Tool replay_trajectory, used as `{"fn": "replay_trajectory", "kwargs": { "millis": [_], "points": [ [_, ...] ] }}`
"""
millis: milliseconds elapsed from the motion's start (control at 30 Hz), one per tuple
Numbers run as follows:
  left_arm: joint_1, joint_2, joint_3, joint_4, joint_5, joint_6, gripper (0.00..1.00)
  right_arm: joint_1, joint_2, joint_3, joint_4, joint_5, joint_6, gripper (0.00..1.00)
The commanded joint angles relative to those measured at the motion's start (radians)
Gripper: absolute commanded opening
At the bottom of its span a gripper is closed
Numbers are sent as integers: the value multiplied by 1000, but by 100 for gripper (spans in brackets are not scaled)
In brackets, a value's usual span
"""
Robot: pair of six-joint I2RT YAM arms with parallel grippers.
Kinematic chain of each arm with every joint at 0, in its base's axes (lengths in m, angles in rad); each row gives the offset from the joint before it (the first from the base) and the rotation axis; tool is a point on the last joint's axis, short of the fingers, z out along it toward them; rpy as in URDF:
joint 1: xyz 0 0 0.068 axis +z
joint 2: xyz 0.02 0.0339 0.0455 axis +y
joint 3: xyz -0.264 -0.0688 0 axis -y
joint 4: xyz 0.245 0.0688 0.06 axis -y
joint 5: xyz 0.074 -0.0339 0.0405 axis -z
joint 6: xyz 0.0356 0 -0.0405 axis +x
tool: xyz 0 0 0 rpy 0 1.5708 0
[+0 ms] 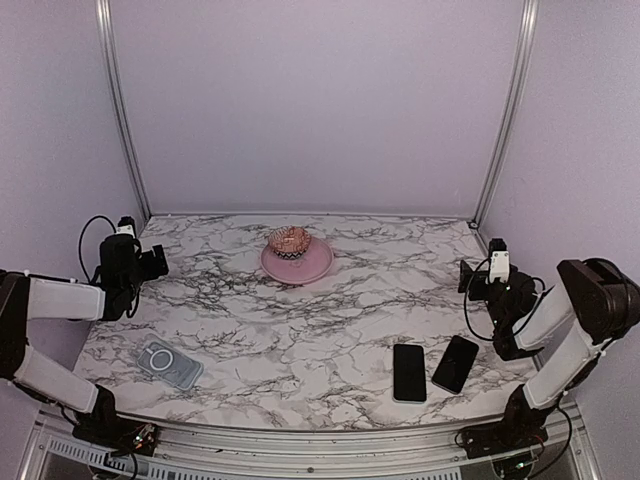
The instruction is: Put the phone into the phone case
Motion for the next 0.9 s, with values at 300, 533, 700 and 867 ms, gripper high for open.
{"fn": "replay_trajectory", "kwargs": {
  "millis": [300, 533, 700, 867],
  "points": [
    [-28, -182, 21, 46, 130, -76, 99, -9, -7, 11, 22, 6, -4, 99],
    [-268, -171, 352, -653, 208, -21, 98, -10, -258, 412, -783, -89, 174, 92],
    [-466, -152, 404, -997, 287, -116, 83, 155, -191, 700, -1169, -255, 187, 78],
    [-550, -188, 296, -1112, 283, -257, 76, 481, -30, 913, -1566, 58, 121, 80]
  ]
}}
